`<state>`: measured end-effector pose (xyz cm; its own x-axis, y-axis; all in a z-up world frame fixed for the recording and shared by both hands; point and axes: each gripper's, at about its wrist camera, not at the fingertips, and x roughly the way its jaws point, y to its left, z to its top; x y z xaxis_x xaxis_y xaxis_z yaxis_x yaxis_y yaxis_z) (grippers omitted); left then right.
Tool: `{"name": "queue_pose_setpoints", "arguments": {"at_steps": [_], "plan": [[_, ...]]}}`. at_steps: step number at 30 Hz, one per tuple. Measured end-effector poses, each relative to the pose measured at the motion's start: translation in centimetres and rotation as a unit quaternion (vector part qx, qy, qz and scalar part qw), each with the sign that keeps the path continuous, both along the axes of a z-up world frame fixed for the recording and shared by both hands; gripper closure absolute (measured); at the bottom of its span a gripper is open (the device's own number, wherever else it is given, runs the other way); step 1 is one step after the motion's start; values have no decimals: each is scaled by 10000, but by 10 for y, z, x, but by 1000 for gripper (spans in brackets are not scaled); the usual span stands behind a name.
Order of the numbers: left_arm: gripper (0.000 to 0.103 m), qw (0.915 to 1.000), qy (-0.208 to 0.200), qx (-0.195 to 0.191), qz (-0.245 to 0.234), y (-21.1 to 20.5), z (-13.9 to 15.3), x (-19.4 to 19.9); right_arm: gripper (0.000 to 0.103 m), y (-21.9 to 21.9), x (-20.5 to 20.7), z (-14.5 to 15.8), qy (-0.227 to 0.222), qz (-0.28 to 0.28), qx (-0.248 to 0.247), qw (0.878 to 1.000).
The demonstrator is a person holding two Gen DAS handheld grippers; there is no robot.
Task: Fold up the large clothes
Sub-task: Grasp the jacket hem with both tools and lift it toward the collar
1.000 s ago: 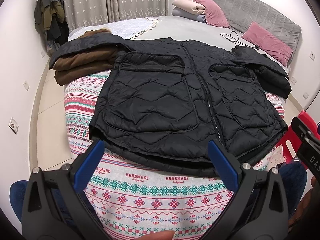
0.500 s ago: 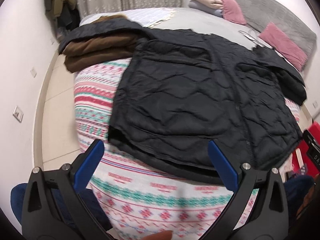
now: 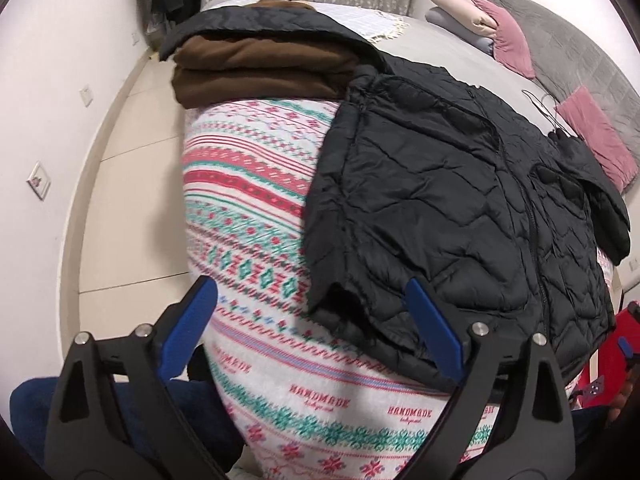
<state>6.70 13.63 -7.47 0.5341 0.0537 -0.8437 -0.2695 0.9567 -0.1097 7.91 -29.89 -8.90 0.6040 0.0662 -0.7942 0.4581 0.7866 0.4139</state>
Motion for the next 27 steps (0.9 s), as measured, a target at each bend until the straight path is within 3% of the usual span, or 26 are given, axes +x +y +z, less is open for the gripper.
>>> {"name": "queue_pose_setpoints", "arguments": {"at_steps": [6,9,10,11,12,13,14,15,16,18,21,27], "plan": [[8,9996,263,-33,-46,-1,-29,26,8,-21,15,-27,550,-370,88,9978],[19,9987,378,-323,-109,-1,-41,32,15,-24,21,-36,617,-291,98,9976],[25,9983,394,-391,-156,-3,-44,33,25,-25,25,-41,708,-276,97,9971],[27,9985,366,-362,-169,-5,-44,34,45,-26,28,-45,729,-270,155,9969],[37,9988,310,-315,-200,-7,-43,33,58,-28,30,-50,741,-234,333,9964],[55,9988,249,-328,-282,-9,-41,33,76,-27,30,-52,778,-223,411,9959],[63,9984,223,-391,-348,-10,-40,33,87,-28,29,-53,746,-214,461,9959],[77,9979,186,-500,-371,-9,-38,31,91,-28,28,-52,651,-194,460,9966],[86,9976,132,-562,-372,-7,-36,29,93,-27,26,-50,579,-195,405,9973],[90,9976,78,-590,-360,-4,-33,29,95,-26,22,-45,450,-212,283,9984],[92,9973,-74,-612,-387,1,-21,20,97,-25,13,-36,209,-220,139,9994],[93,9980,-196,-347,-495,-1,-9,10,98,-28,-1,-27,-120,-163,304,9993]]}}
